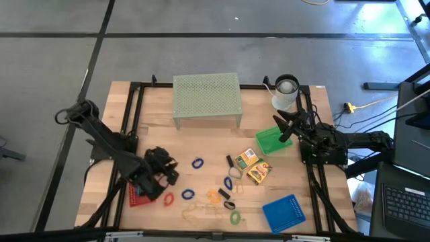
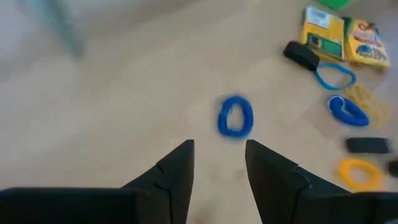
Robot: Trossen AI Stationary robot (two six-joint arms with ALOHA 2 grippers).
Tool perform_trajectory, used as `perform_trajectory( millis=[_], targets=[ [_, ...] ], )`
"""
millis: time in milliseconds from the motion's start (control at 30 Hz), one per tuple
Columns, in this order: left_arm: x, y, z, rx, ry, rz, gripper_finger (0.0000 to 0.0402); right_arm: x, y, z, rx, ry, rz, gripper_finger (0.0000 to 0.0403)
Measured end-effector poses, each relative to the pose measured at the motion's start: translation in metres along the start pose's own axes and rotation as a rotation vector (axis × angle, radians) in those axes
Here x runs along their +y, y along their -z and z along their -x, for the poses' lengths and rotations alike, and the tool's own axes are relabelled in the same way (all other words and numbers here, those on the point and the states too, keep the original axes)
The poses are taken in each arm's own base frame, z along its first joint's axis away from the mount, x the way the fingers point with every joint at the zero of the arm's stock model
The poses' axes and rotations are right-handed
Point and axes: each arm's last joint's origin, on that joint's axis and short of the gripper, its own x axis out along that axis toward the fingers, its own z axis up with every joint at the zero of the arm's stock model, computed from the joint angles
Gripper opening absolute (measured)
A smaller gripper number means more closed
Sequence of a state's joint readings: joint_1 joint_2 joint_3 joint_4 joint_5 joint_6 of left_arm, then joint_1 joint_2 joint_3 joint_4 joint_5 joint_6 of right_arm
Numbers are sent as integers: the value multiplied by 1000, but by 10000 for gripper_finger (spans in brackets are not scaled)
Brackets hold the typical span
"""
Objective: Pick & Place Office Desk Supplies
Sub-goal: Put the yellow rubber band into the red bin
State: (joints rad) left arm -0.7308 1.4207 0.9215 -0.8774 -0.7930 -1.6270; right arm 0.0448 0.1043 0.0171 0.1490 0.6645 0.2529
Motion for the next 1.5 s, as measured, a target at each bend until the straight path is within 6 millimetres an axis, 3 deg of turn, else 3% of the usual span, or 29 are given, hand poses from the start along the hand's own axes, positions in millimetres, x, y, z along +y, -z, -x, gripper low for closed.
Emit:
perform_trajectory(
  millis=[100, 267, 533, 700, 833, 1133, 1500],
  targets=[
    [-11, -2, -16, -26, 13, -145, 139, 0, 0, 0, 0, 0, 0, 194],
    [-33, -1, -32, 108, 165, -265, 141, 0, 0, 0, 0, 0, 1, 194],
    [-46, 8, -27, 327, 376, -343, 186, 0, 0, 0, 0, 0, 0, 194],
    [-59, 26, -24, 240, 495, -581, 204, 0, 0, 0, 0, 0, 1, 194],
    [-74, 43, -33, 146, 568, -706, 203, 0, 0, 0, 0, 0, 0, 194],
    [-81, 74, -59, 205, 610, -786, 204, 0, 0, 0, 1, 0, 1, 194],
    [-89, 82, -84, 158, 648, -812, 205, 0, 0, 0, 1, 1, 0, 194]
  ],
)
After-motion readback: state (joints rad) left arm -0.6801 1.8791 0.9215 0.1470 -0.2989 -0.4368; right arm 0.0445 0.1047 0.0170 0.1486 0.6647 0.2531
